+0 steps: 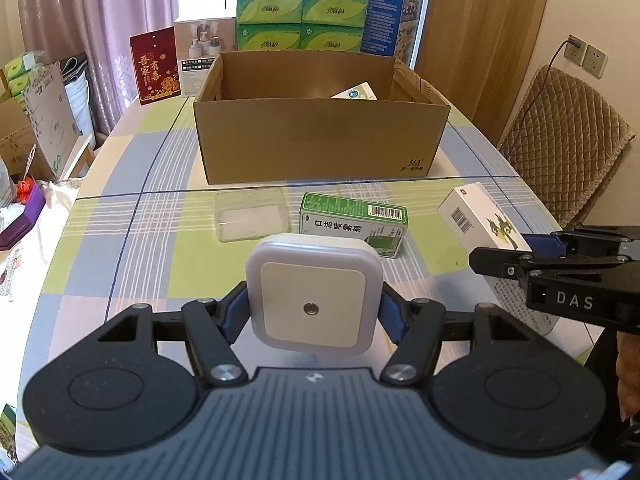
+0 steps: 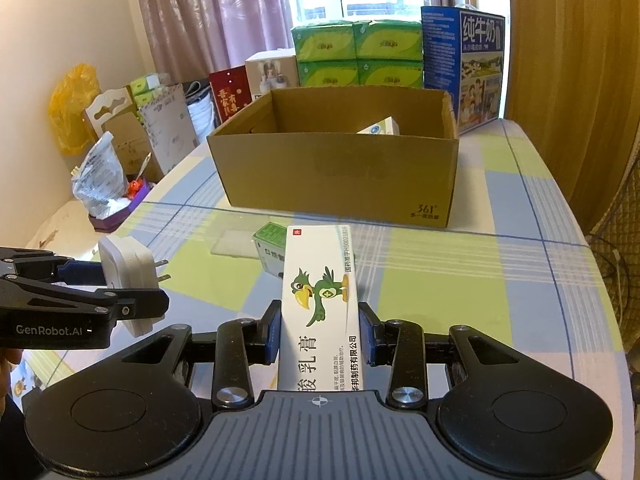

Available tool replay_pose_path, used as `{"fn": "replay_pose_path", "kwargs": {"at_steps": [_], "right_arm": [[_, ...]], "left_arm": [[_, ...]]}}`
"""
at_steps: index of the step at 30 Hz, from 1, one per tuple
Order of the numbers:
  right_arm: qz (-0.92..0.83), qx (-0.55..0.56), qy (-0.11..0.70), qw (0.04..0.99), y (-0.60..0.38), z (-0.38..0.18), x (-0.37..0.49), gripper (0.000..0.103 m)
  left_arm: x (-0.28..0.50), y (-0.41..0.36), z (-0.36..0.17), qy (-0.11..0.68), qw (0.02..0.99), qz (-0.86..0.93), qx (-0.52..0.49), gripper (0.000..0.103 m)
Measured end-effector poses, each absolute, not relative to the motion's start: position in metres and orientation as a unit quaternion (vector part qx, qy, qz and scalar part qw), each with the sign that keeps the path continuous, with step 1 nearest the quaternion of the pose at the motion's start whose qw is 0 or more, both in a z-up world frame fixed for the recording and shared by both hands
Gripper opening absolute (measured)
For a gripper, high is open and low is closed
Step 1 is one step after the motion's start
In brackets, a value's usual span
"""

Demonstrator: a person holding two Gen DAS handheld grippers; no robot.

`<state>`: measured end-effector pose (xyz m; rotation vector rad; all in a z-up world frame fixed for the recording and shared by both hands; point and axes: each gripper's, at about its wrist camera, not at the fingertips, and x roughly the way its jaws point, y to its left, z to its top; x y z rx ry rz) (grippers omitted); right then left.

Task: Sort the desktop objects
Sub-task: 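Lift the night light and ointment box and carry both over the cardboard box, then open the left tool to drop the night light into the box while the right tool lowers the ointment box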

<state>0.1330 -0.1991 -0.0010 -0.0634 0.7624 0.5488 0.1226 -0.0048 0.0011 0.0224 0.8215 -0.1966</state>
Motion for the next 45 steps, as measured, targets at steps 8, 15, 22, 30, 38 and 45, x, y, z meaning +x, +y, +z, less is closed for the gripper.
{"fn": "replay_pose_path", "kwargs": {"at_steps": [8,15,22,30,38,45], "right_arm": [[0.263,-0.032,0.369,0.891,-0.203,0.006,0.145,0.035],[0.271,-0.043,0.357,0.893,-0.199,0.027,0.172,0.035],[0.287,-0.046,0.341,0.894,-0.177,0.057,0.219,0.035],[0.295,-0.041,0.342,0.891,-0.145,0.077,0.289,0.035],[0.29,-0.03,0.355,0.888,-0.115,0.076,0.358,0.035],[0.277,-0.052,0.369,0.886,-0.091,0.054,0.398,0.035]], "left_arm": [[0.133,-0.003,0.006,0.396,0.913,-0.098,0.02,0.061],[0.157,0.001,0.018,0.388,0.916,-0.096,0.028,0.061],[0.2,0.01,0.043,0.375,0.921,-0.103,0.034,0.061],[0.268,0.026,0.066,0.358,0.927,-0.101,0.034,0.061],[0.342,0.029,0.073,0.352,0.928,-0.117,0.04,0.061],[0.388,0.031,0.053,0.359,0.924,-0.125,0.032,0.061]]}}
